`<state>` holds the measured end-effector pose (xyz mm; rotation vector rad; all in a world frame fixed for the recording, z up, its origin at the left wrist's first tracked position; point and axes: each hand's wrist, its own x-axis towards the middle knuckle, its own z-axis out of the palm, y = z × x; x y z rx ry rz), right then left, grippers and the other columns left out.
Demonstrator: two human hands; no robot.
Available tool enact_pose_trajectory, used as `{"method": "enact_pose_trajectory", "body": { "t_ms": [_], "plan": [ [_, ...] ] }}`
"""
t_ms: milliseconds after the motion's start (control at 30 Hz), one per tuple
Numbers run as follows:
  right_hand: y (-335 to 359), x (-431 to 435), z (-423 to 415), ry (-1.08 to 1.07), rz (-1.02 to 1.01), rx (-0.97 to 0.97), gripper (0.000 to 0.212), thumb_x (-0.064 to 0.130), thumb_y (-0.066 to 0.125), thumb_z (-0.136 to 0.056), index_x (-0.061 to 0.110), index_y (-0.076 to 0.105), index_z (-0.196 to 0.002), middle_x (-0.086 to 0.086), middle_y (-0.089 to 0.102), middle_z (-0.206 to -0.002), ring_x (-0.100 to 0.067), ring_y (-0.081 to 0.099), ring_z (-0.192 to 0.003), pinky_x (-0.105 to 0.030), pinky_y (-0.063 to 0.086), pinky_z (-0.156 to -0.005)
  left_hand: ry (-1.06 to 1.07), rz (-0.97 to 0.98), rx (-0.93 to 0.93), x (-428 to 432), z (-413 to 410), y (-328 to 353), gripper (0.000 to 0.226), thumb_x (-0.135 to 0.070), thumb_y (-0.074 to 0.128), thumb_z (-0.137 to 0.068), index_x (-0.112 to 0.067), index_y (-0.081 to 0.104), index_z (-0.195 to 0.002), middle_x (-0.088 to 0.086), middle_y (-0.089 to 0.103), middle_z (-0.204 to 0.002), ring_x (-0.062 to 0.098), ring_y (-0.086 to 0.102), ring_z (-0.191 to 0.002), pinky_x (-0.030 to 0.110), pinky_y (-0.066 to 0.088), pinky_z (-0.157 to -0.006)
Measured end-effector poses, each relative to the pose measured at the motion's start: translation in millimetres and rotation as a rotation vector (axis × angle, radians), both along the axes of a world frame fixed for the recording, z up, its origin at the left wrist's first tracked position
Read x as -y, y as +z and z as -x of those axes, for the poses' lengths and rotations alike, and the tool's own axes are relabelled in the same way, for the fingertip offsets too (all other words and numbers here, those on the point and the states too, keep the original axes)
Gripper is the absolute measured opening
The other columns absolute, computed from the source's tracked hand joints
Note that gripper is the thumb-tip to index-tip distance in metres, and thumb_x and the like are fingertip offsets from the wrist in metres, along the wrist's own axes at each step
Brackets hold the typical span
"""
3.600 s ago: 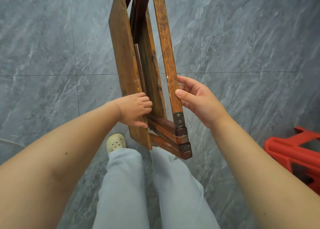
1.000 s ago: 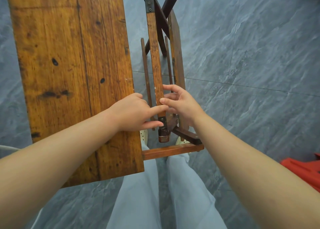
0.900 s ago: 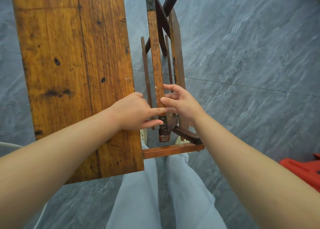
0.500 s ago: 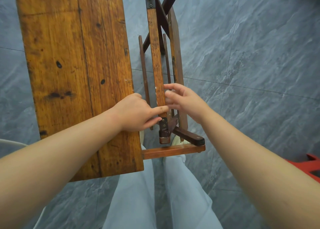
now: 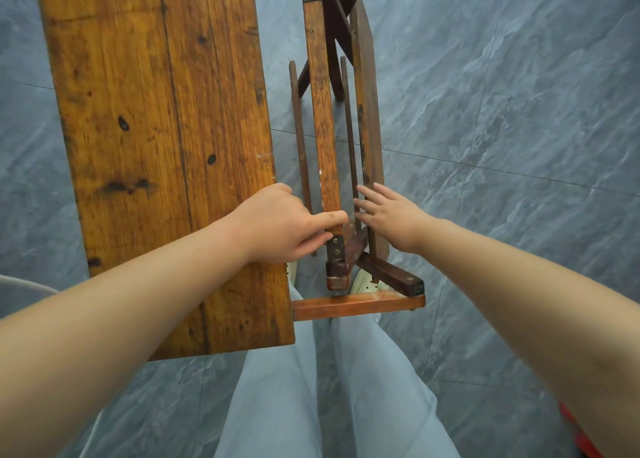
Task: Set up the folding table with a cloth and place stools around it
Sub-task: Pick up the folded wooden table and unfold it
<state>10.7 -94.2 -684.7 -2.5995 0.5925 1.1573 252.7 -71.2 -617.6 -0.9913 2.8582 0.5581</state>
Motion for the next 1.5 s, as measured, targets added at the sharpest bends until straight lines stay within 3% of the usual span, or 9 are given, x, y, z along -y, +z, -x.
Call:
{"method": "enact_pose_trajectory", "body": {
  "t_ms": [200,433,733,1033,1233,1500],
  "plan": [
    [-5,12,-2,0.202,0.076,-0.114,0.064,0.026,0.052,-0.092,0.014,0.023,-0.148,-0.013,0.019,-0.157,-0.036,-0.006,-0.146,-0.051,-0.007,-0.117,0.010,-0.005,-0.016,0,2,0,0.046,-0.037,0.029,-0.095,-0.019,0.058,-0.127,-0.006,0.047,-0.044,0.012,0.034,-0.038,0.024,0.022,-0.050],
    [-1,16,3,0.197,0.080,-0.057,0.054,0.023,0.053,-0.091,0.015,0.037,-0.141,-0.008,0.039,-0.145,-0.031,0.023,-0.140,-0.052,-0.002,-0.117,0.010,-0.021,-0.037,1,9,4,0.043,-0.039,0.030,-0.096,-0.019,0.066,-0.108,-0.005,0.053,-0.046,0.014,0.050,-0.040,0.024,0.025,-0.051],
    [22,30,26,0.205,0.022,-0.027,0.052,0.020,0.054,-0.093,0.016,0.039,-0.142,-0.006,0.040,-0.146,-0.027,0.027,-0.138,-0.044,0.005,-0.119,0.016,-0.035,-0.062,2,11,3,0.047,-0.042,0.028,-0.097,-0.021,0.069,-0.094,-0.008,0.058,-0.050,0.009,0.053,-0.044,0.021,0.037,-0.051],
    [60,46,48,0.221,-0.074,0.019,0.048,0.035,0.059,-0.091,0.018,0.050,-0.135,-0.001,0.050,-0.134,-0.023,0.038,-0.126,-0.037,0.026,-0.114,-0.019,-0.034,-0.069,5,14,3,0.058,-0.050,0.015,-0.097,-0.024,0.066,-0.093,-0.008,0.064,-0.061,0.008,0.059,-0.053,0.025,0.045,-0.059],
    [91,53,60,0.150,-0.101,0.089,0.057,0.065,0.035,-0.089,0.022,0.068,-0.107,0.008,0.061,-0.107,-0.015,0.044,-0.101,-0.033,0.040,-0.096,-0.058,-0.027,-0.073,6,16,5,0.055,-0.050,0.017,-0.096,-0.024,0.065,-0.093,-0.008,0.063,-0.059,0.009,0.059,-0.052,0.024,0.046,-0.059],
    [114,49,73,0.147,0.001,0.289,0.064,0.060,0.018,-0.094,0.023,0.068,-0.080,0.009,0.061,-0.083,-0.015,0.047,-0.085,-0.034,0.038,-0.086,-0.068,-0.011,-0.094,8,17,6,0.059,-0.053,0.017,-0.095,-0.023,0.067,-0.088,-0.008,0.063,-0.057,0.009,0.059,-0.050,0.023,0.047,-0.055]
  ]
}}
